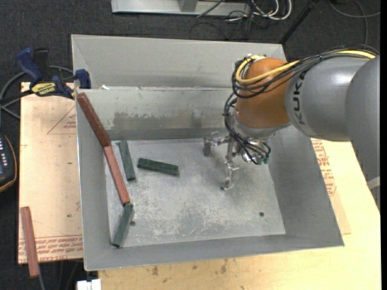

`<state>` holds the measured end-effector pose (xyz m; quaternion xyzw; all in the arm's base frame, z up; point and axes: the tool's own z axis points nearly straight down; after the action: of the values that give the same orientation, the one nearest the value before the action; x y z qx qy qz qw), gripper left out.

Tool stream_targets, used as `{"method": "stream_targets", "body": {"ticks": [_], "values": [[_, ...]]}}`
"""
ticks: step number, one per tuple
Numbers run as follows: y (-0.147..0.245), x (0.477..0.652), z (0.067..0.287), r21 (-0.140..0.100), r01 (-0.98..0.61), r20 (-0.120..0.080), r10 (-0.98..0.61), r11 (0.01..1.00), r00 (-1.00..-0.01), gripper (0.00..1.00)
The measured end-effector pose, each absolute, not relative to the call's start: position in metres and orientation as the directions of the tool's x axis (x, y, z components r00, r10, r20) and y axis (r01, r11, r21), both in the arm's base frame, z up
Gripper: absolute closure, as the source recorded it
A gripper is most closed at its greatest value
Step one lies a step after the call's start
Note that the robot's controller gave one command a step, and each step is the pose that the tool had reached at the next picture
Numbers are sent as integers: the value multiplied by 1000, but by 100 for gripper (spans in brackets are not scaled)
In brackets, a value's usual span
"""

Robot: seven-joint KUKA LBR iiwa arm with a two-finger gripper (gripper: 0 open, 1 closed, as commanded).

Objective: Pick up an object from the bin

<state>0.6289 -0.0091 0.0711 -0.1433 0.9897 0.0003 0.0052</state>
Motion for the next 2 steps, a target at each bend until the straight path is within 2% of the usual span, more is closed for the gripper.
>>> {"method": "stream_targets", "body": {"ticks": [1, 2], "values": [[100, 623, 158, 2, -387, -13, -387, 922, -922, 0], [111, 642, 69, 3, -344, 2, -344, 939, -939, 0]]}}
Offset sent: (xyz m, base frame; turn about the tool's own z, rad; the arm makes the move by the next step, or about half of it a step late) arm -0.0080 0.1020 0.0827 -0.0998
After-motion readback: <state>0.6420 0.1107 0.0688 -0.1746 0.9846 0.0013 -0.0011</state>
